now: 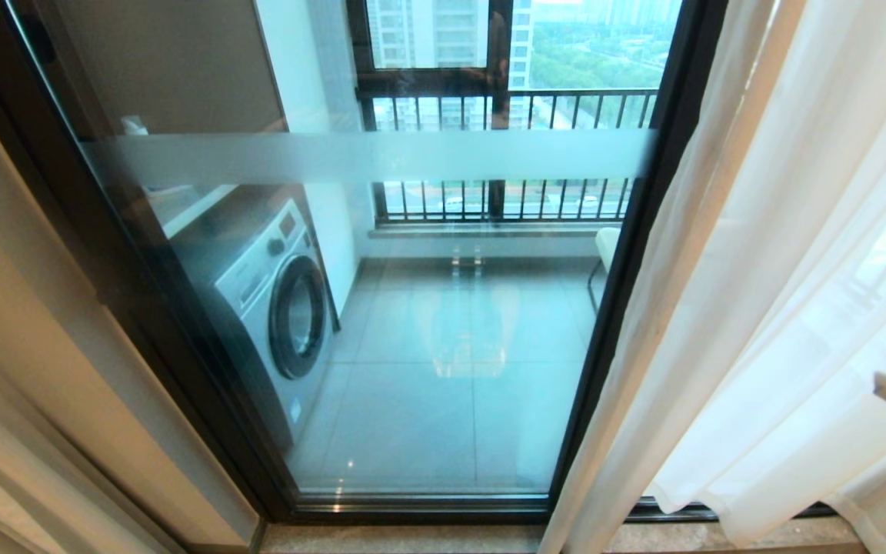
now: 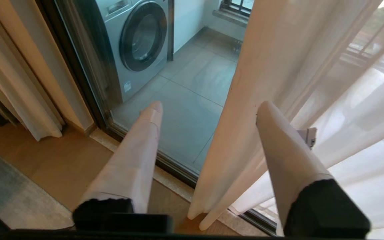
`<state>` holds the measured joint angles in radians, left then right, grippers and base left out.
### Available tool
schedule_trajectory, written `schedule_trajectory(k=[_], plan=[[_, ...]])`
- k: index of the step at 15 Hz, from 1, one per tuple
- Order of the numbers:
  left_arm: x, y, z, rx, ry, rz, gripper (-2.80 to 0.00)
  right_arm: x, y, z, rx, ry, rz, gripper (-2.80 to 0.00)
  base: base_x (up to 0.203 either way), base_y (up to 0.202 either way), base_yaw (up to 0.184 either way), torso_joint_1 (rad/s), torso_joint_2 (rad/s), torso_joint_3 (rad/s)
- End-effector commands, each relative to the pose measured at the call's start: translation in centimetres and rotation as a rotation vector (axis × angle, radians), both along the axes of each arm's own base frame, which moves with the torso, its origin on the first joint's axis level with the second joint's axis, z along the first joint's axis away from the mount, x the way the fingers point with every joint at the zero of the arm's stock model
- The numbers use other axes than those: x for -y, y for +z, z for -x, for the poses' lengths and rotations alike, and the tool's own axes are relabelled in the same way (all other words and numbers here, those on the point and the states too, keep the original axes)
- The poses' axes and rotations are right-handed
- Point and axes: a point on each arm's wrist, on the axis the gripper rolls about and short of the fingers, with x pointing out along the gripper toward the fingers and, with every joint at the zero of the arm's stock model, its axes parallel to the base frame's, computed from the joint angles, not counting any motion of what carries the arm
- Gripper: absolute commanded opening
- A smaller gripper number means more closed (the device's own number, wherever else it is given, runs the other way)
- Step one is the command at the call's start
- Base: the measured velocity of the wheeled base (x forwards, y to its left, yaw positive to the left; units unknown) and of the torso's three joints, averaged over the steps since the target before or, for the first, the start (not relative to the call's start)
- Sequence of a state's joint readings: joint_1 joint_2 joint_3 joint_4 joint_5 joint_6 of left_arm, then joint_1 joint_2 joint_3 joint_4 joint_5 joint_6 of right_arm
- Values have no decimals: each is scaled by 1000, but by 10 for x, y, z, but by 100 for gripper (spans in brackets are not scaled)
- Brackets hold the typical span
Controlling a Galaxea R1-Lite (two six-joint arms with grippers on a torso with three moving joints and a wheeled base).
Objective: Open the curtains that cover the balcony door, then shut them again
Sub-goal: Pull the inner curtains open on both sides
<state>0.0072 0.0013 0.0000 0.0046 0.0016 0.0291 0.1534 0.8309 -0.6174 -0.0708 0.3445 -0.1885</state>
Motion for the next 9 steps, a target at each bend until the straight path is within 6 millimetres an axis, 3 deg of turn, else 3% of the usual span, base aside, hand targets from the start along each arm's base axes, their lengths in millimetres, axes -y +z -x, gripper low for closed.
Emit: schedule_trajectory(k=[1, 9], plan=[[0, 0, 0, 0, 0, 0, -280, -4, -1, -24, -42, 7, 11, 0, 0, 0, 0, 0, 0, 0], [0, 0, 0, 0, 0, 0, -280, -14, 28, -89, 63, -31, -1, 0, 0, 0, 0, 0, 0, 0]])
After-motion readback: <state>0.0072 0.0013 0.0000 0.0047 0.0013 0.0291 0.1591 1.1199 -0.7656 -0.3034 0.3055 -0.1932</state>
